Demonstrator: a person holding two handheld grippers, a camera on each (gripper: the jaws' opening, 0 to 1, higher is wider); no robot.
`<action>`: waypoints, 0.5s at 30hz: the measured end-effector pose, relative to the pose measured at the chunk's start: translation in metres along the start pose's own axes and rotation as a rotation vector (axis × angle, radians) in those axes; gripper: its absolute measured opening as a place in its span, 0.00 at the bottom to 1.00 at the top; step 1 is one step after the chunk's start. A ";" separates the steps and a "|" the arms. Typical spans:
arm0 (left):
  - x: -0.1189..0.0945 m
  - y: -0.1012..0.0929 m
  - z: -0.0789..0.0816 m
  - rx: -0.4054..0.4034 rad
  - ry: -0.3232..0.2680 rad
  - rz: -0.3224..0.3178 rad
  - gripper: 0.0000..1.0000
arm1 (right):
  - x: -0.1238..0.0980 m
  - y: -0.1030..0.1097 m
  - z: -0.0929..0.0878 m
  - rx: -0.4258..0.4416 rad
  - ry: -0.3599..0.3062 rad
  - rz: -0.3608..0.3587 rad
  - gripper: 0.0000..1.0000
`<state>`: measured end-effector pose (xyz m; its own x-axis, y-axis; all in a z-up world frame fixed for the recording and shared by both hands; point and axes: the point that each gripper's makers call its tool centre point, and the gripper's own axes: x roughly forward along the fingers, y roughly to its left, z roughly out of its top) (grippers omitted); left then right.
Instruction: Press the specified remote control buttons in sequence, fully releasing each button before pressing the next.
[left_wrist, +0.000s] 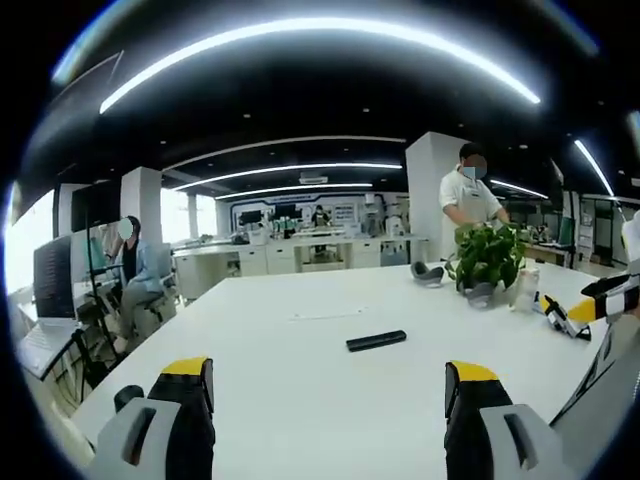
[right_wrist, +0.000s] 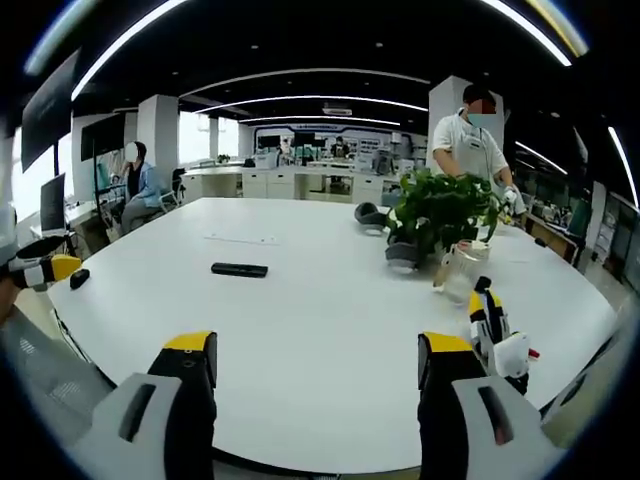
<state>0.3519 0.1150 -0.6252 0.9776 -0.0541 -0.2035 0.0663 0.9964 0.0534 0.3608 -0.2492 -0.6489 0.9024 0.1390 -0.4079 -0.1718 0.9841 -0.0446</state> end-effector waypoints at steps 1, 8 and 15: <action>0.000 0.001 0.001 -0.002 -0.004 0.003 1.00 | 0.000 0.000 0.000 0.000 0.001 0.001 0.86; -0.001 0.002 0.003 -0.008 -0.013 0.008 1.00 | 0.000 0.000 -0.001 -0.002 0.004 0.000 0.86; -0.001 -0.001 0.003 -0.004 -0.010 -0.001 1.00 | 0.001 -0.001 -0.001 -0.001 0.008 -0.001 0.86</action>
<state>0.3514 0.1142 -0.6224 0.9794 -0.0556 -0.1940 0.0663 0.9966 0.0491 0.3609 -0.2499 -0.6505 0.8995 0.1367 -0.4149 -0.1710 0.9842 -0.0465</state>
